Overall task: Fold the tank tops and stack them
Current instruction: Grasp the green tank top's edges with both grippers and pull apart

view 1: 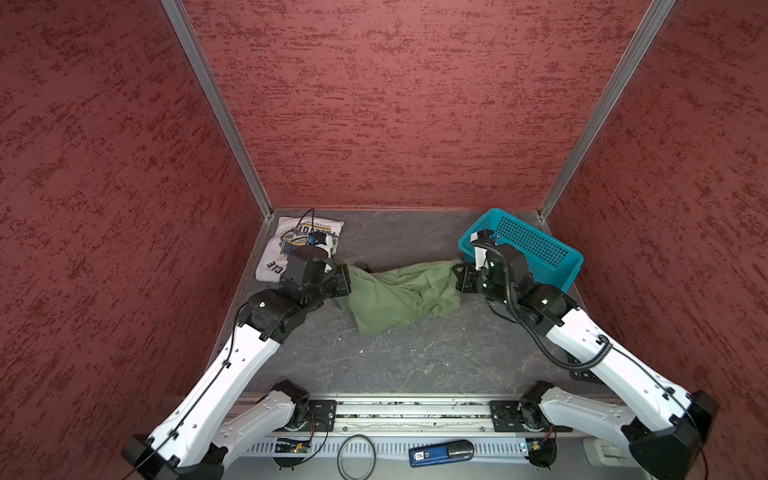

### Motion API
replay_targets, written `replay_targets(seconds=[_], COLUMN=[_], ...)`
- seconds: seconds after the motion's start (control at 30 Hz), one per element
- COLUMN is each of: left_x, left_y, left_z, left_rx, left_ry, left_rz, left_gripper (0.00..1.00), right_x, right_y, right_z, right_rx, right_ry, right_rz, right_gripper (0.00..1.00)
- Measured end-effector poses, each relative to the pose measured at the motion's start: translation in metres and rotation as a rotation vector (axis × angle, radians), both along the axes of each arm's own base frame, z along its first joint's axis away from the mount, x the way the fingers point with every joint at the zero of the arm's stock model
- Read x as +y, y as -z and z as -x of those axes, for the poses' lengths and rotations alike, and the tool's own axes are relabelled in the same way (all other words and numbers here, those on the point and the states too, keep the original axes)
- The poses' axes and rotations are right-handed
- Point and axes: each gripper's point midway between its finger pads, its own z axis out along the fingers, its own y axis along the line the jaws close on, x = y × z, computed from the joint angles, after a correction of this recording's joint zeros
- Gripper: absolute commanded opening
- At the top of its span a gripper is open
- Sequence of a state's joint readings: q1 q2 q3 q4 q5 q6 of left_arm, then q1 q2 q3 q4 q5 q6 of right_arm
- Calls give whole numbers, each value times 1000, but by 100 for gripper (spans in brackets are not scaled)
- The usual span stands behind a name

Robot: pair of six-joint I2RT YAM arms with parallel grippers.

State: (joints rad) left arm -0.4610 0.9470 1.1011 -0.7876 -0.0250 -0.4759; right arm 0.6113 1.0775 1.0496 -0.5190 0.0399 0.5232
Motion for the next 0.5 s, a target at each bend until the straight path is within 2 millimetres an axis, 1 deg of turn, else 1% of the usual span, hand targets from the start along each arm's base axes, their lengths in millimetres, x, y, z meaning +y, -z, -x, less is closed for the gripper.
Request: replay_targets(seconds=[0.03, 0.07, 0.13, 0.23, 0.3, 0.33, 0.37, 0.4, 0.43, 0.5], left_x=[2, 3, 4, 2, 1, 0, 0, 0, 1, 1], left_y=[3, 11, 37, 97, 138, 152, 164, 172, 175, 171], left_z=[0, -2, -9, -19, -21, -22, -24, -26, -29, -36], left_rx=[10, 35, 113, 293, 427, 474, 519, 553, 566, 551], left_ry=[-3, -6, -11, -7, -4, -2, -4, -9, -13, -24], left_rz=[-3, -8, -26, -68, -107, -124, -140, -158, -177, -208], left_gripper=[7, 7, 9, 24, 38, 44, 51, 57, 62, 76], right_x=[0, 1, 2, 1, -5, -8, -13, -18, -22, -28], right_y=[3, 12, 36, 90, 127, 141, 155, 166, 173, 181], right_z=[0, -1, -4, -10, -12, -12, -14, -17, -18, -19], right_rx=[5, 23, 75, 189, 272, 303, 336, 363, 378, 392], right_ry=[0, 1, 6, 22, 39, 47, 64, 83, 93, 111], right_rz=[3, 16, 57, 152, 215, 238, 264, 289, 309, 342], right_gripper=[0, 0, 0, 0, 11, 19, 32, 40, 43, 50])
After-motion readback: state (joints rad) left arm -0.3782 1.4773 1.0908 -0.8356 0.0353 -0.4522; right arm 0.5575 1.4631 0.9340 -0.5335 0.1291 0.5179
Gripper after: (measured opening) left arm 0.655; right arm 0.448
